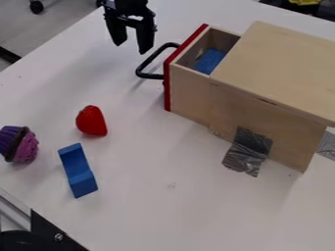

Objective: Close the drawer

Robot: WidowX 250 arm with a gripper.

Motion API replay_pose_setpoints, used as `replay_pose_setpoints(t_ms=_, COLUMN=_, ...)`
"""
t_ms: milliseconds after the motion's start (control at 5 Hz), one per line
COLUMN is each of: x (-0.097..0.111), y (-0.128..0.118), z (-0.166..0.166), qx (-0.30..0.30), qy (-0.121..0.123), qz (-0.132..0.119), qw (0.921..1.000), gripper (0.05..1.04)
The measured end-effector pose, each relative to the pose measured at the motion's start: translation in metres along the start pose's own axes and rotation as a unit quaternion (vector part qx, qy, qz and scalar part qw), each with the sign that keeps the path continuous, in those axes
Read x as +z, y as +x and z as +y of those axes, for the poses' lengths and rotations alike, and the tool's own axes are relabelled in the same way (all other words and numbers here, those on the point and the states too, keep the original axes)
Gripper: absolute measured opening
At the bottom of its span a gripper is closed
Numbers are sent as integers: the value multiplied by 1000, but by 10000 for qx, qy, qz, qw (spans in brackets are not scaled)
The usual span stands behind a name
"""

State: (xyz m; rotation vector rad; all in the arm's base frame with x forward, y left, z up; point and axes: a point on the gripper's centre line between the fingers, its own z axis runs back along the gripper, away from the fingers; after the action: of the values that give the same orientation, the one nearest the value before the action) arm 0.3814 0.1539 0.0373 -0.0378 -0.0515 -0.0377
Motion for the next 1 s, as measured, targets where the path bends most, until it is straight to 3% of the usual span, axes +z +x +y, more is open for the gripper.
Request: replay_pose_setpoints(t_ms=1000, x=-6, y=-2, z=-7, qx=-108, qy=-124, qz=33, qw=9999, gripper=997)
